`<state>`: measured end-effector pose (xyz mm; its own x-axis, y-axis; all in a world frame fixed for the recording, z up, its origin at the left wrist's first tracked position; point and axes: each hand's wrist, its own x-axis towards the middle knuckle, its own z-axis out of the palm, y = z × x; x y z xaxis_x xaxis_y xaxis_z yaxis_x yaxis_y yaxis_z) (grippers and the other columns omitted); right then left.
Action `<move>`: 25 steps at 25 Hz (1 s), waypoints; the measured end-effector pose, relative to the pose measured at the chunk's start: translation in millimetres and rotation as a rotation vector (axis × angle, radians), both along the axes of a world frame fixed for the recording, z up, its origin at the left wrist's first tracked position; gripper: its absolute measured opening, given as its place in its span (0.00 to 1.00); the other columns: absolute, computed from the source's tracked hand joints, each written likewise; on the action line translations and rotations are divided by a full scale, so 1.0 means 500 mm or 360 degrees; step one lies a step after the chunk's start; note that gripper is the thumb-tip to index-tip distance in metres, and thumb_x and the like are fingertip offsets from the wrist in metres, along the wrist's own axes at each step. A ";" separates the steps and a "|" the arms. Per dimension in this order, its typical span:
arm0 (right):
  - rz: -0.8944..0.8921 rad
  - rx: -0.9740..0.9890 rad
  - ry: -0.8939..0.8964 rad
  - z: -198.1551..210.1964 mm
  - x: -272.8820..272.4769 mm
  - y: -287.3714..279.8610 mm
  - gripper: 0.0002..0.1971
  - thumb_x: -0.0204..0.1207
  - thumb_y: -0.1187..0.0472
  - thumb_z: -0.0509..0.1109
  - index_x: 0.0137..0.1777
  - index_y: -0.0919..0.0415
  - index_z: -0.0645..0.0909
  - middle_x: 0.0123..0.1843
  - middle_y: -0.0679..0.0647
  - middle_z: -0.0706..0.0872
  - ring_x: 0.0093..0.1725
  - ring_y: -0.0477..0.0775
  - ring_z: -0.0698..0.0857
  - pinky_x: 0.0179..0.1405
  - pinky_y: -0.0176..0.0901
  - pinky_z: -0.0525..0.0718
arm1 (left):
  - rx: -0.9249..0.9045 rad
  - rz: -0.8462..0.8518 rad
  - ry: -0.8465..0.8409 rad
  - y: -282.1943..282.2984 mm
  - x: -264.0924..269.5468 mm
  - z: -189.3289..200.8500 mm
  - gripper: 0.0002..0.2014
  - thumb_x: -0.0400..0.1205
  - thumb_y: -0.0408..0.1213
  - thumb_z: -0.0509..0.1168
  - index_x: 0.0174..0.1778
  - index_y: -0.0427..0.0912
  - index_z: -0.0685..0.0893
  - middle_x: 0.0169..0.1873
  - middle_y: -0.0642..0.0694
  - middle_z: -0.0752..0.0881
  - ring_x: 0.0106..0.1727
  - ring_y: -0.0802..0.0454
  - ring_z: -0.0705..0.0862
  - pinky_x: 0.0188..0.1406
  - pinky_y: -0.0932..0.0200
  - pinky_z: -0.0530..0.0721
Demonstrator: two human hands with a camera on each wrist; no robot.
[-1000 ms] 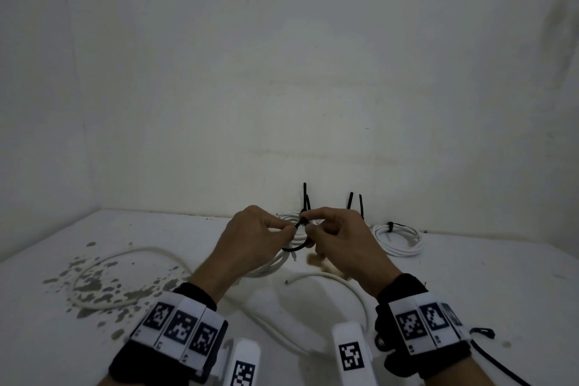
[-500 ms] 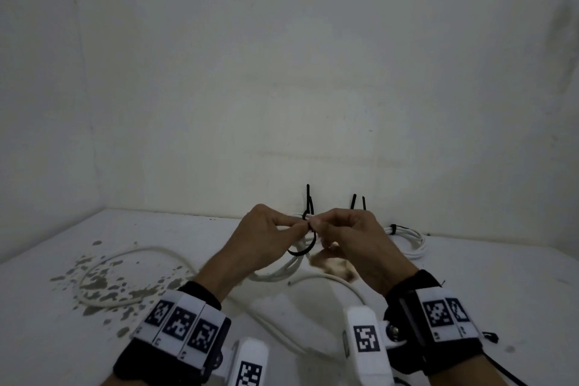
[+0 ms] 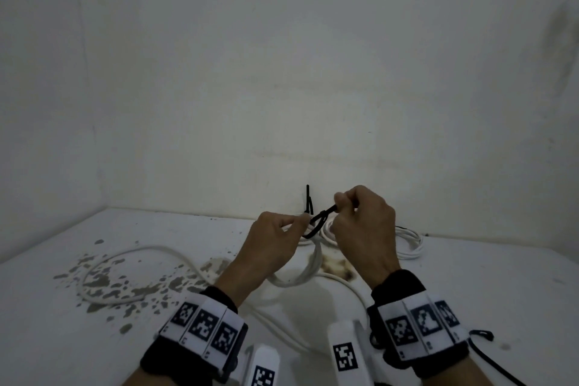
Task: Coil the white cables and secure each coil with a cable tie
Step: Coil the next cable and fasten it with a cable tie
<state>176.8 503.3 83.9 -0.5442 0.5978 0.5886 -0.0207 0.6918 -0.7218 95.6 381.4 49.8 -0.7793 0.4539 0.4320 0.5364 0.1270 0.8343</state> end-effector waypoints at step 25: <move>0.0497 -0.0711 0.0342 0.057 0.043 -0.013 0.19 0.86 0.65 0.63 0.32 0.70 0.78 0.27 0.60 0.73 0.15 0.47 0.66 0.16 0.33 0.70 | 0.0099 0.0153 0.0413 -0.010 0.002 -0.007 0.19 0.86 0.41 0.65 0.27 0.51 0.74 0.12 0.48 0.65 0.14 0.63 0.67 0.21 0.69 0.61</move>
